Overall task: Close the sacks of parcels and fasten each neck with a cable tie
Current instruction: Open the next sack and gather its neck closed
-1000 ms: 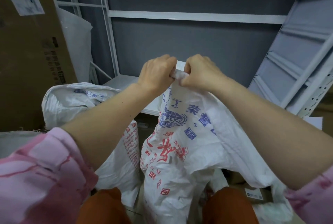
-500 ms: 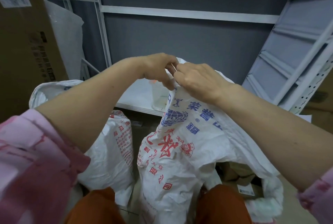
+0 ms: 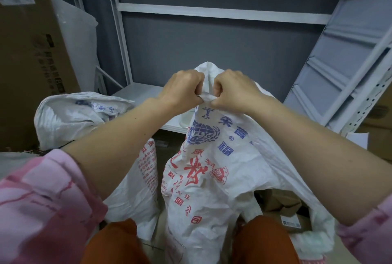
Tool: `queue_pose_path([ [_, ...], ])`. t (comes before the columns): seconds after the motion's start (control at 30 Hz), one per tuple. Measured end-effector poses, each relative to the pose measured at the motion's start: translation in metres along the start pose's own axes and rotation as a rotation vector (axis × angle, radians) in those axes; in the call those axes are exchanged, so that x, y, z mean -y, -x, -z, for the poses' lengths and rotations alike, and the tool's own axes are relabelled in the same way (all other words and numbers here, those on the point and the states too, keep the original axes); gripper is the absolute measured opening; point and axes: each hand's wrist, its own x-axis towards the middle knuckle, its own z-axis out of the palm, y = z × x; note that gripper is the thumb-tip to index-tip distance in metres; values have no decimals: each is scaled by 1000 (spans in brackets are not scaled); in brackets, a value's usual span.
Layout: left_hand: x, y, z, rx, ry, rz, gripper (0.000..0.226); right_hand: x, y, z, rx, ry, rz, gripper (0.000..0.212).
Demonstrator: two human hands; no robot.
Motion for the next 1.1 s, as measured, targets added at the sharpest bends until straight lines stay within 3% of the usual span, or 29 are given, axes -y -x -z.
queue_pose_path([
  [0.1, -3, -1, 0, 86, 56, -21, 21, 11, 7, 2, -73, 406, 170, 9],
  [0.2, -3, -7, 12, 338, 76, 14, 45, 13, 14, 1, -82, 668, 333, 26],
  [0.27, -2, -12, 21, 428, 22, -10, 42, 12, 16, -5, -120, 731, 456, 29],
  [0.33, -3, -17, 25, 488, 2, 8, 31, 10, 15, -7, -183, 774, 540, 19],
  [0.4, -6, -20, 23, 568, -22, 27, 23, 6, 12, -8, -256, 694, 647, 18],
  [0.5, -9, -20, 21, 626, -62, 26, 19, 7, 17, -5, -228, 594, 748, 12],
  [0.57, -6, -18, 18, 597, -118, 20, 17, 6, 20, -6, -158, 476, 667, 13],
  [0.63, 0, -14, 10, 531, -204, -16, 11, 5, 17, 0, 26, 218, 371, 11],
  [0.73, 9, -5, 2, 394, -238, -51, 15, -2, 7, 14, 164, -228, 54, 37],
  [0.8, 14, 0, 1, 303, -195, -66, 19, -5, 2, 15, 214, -238, -32, 53],
  [0.9, 17, 7, 0, 198, -175, -135, 17, 0, 4, 4, 373, -228, -99, 31],
  [1.0, 21, 12, -3, 223, -213, -147, 24, 5, 5, -8, 336, -187, -68, 27],
  [1.1, 41, 12, -5, 272, -203, -57, 34, 5, 7, -13, 327, -66, 42, 38],
])
